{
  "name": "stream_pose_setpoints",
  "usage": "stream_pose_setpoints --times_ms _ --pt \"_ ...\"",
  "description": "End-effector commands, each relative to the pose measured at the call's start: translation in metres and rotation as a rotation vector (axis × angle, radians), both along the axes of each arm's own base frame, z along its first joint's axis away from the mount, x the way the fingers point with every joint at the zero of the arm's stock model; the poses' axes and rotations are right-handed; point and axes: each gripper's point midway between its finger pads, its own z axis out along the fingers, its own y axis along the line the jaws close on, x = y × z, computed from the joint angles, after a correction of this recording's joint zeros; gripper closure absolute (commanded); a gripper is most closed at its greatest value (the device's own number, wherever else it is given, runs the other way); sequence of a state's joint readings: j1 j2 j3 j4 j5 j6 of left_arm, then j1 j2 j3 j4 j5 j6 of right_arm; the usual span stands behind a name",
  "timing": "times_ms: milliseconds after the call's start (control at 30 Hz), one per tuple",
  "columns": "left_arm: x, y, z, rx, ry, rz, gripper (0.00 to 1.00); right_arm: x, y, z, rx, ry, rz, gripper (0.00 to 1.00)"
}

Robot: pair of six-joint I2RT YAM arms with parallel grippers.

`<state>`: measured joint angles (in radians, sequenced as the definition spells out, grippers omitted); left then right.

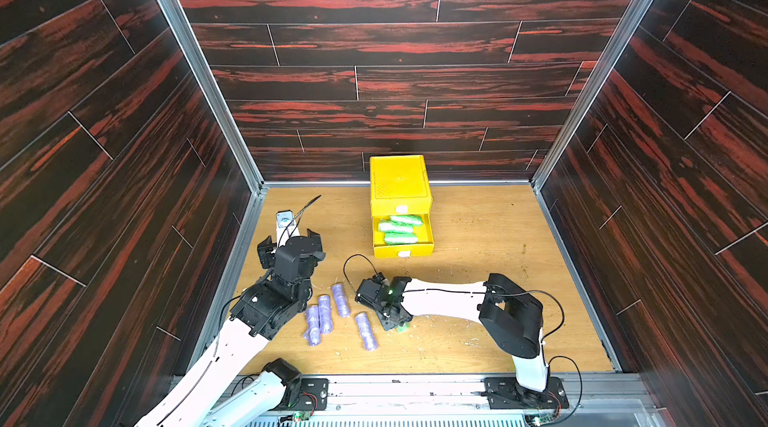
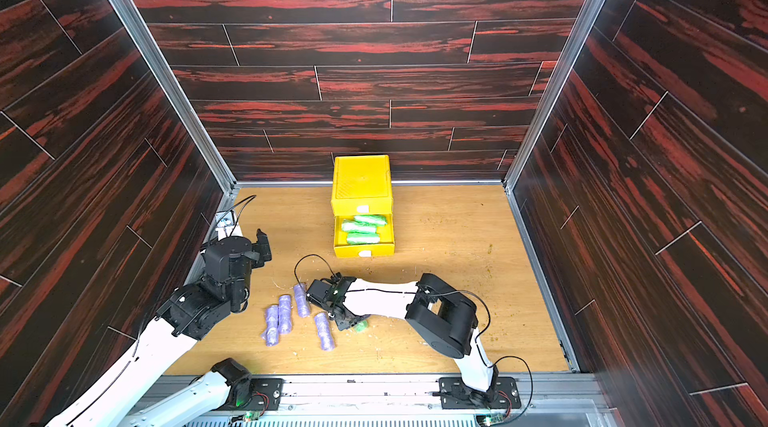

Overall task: Sort the rolls of trash bags by color and place them into the drawer
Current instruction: Pick up the roll of trash bags from the center of the board, then place the roll of trash bags in the drawer.

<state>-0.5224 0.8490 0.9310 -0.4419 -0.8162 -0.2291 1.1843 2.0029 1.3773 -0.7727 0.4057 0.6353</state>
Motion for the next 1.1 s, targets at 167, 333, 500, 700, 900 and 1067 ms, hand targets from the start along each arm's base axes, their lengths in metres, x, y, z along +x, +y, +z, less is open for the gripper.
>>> stream_pose_setpoints --times_ms 167,333,500,700,900,1067 --pt "-0.002 0.005 -0.002 0.011 0.007 0.016 0.08 0.008 0.001 0.065 0.036 -0.061 0.093 0.96" --pt "-0.003 0.004 0.001 0.005 -0.004 0.01 0.08 0.02 -0.013 0.172 0.04 -0.285 0.272 0.89" --pt "-0.003 0.001 0.007 0.004 -0.002 -0.012 0.08 0.054 -0.03 0.269 -0.027 -0.592 0.307 0.87" --pt "0.0 -0.003 0.005 0.003 0.016 -0.032 0.08 0.082 -0.007 0.335 -0.015 -0.869 0.414 0.89" --pt "0.003 -0.005 -0.003 0.026 0.043 -0.033 0.08 0.119 0.002 0.358 0.039 -0.953 0.519 0.94" --pt "0.002 -0.004 -0.003 0.026 0.038 -0.033 0.08 0.145 0.001 0.341 -0.045 -0.941 0.651 1.0"
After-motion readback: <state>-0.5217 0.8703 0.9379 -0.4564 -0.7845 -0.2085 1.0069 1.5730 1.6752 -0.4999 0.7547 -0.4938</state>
